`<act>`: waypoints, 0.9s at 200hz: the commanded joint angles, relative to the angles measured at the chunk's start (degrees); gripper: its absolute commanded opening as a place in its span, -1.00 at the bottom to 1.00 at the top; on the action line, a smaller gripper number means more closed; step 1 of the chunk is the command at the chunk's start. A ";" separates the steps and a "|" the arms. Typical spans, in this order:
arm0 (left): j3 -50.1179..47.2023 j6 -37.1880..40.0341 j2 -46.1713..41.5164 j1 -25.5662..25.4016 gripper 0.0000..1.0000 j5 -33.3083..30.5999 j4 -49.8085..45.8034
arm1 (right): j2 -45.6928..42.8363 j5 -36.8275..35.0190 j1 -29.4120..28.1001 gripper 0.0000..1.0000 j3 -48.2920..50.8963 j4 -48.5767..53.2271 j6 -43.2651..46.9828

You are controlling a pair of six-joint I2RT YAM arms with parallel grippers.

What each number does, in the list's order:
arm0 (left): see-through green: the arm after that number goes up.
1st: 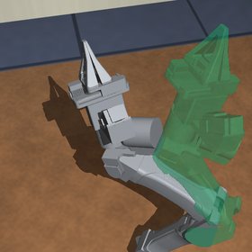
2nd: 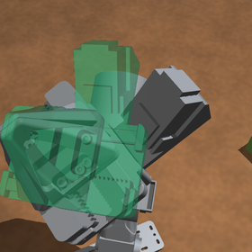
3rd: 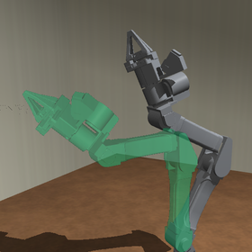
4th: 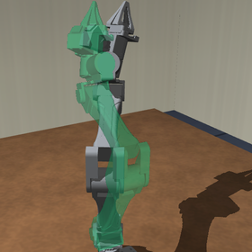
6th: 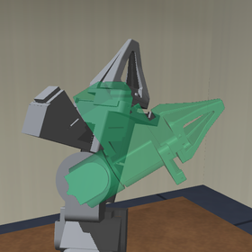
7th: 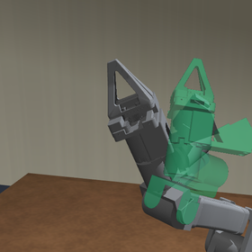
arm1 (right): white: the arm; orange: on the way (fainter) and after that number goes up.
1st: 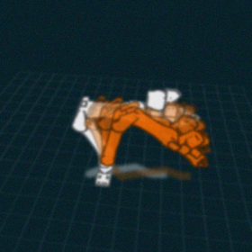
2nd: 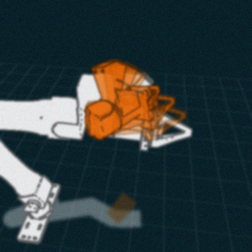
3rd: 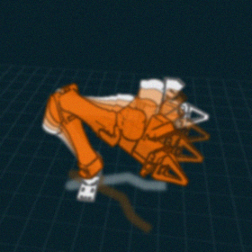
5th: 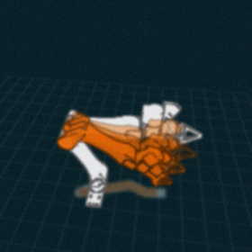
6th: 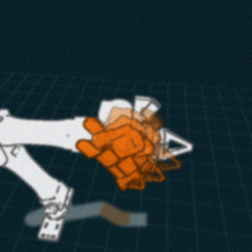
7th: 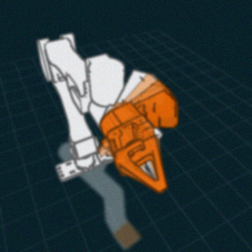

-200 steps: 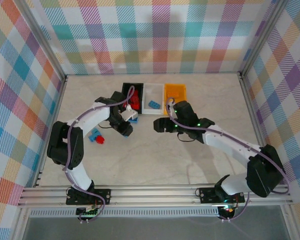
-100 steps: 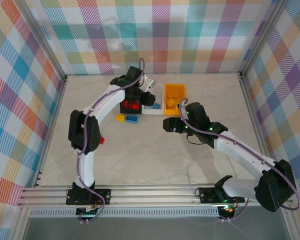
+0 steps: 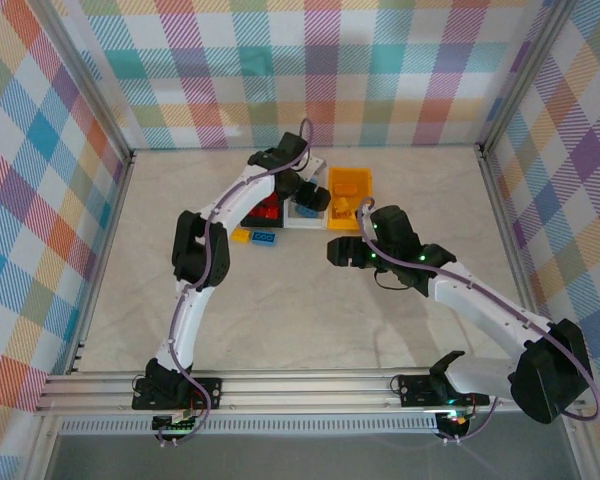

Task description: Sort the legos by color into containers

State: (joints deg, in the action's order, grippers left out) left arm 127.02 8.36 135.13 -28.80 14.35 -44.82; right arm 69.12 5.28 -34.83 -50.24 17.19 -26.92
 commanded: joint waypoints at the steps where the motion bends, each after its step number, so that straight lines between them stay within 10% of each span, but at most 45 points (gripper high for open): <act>1: 0.14 -0.28 -6.29 -0.65 0.80 -0.58 -1.57 | 3.01 2.21 0.09 0.50 -1.92 1.85 2.38; 42: -18.18 -2.23 -24.34 0.78 1.00 -8.29 -3.52 | 9.30 5.51 -0.64 0.49 -5.33 -0.22 1.63; 77: -33.72 -24.49 -38.71 9.68 1.00 -14.82 -13.93 | 12.75 6.04 -2.33 0.49 -7.32 -1.89 1.34; 180: -61.23 -33.40 -46.86 30.99 1.00 -6.58 -13.08 | 14.17 7.11 -5.16 0.49 -6.52 -3.83 0.30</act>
State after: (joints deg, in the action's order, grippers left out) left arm 66.94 -24.29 86.85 -0.01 6.83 -59.75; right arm 84.55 11.64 -39.53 -56.95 15.00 -26.15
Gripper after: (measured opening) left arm 0.999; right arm 0.745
